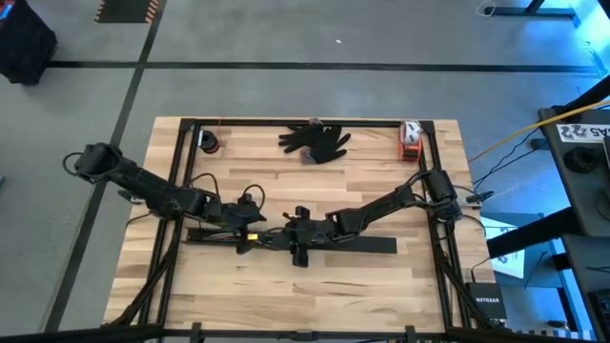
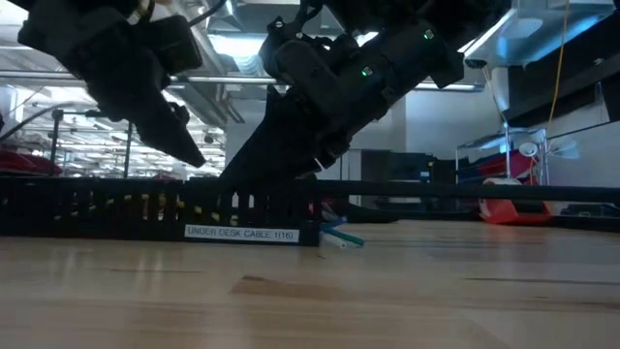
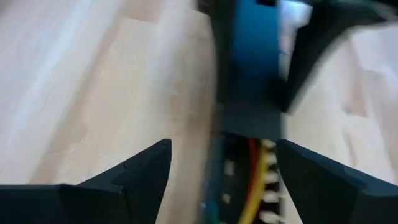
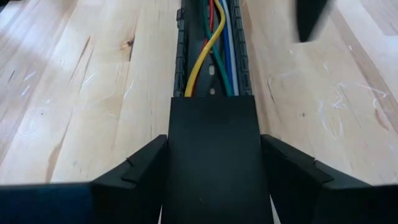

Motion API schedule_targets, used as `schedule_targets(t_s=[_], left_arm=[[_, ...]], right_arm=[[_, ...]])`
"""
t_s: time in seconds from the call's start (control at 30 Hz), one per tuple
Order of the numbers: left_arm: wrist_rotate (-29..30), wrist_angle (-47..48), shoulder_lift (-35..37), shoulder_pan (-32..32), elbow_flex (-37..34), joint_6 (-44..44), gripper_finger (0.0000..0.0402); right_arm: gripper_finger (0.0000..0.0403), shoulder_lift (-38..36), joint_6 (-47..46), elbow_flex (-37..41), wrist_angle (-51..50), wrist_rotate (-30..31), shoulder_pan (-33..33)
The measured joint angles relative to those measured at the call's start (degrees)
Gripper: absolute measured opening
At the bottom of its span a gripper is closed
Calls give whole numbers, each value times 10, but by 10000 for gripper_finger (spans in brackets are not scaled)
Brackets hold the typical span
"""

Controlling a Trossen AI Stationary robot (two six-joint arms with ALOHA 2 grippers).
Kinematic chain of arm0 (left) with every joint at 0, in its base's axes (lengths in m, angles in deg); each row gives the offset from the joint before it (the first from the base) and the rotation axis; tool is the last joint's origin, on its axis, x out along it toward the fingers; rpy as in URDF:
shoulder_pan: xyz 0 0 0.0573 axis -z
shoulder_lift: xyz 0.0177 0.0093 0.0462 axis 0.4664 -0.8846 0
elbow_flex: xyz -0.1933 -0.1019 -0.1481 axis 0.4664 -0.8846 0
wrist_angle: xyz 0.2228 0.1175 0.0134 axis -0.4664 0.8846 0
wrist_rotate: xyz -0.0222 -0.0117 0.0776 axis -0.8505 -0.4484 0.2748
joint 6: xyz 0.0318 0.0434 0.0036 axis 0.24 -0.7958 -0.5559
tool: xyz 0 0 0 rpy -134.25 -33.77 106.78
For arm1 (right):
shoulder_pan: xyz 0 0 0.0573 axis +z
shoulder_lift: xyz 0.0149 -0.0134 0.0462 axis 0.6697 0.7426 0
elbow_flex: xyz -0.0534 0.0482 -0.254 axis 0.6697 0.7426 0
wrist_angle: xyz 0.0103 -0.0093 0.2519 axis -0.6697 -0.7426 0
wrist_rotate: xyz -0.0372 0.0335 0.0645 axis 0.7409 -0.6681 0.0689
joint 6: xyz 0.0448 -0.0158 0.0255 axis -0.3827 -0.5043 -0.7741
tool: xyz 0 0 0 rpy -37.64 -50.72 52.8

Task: Ziptie cables
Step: Close the black cable duct

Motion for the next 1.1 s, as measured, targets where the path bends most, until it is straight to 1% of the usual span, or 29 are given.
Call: schedule_targets(t_s=[0.1,0.23,0.43,0.6,0.7,0.87,0.97,1.1], left_arm=[[-28,22,0,15,0,-7,282],[-28,33,0,35,-7,-21,282],[-23,14,-17,38,-13,-31,282],[-23,-31,-48,38,-13,-60,282],[-9,-40,-58,37,-13,-74,282],[1,-35,-50,37,0,-61,281],[9,-41,-47,36,9,-81,275],[19,-29,-50,37,5,-98,263]], right_arm=[[218,0,0,0,0,0,0],[218,0,0,0,0,0,0],[218,0,0,0,2,1,0],[218,0,0,0,2,1,0],[218,0,0,0,3,2,0],[218,0,-3,0,4,3,0],[218,0,-3,0,4,3,0],[218,0,-2,0,4,3,0]])
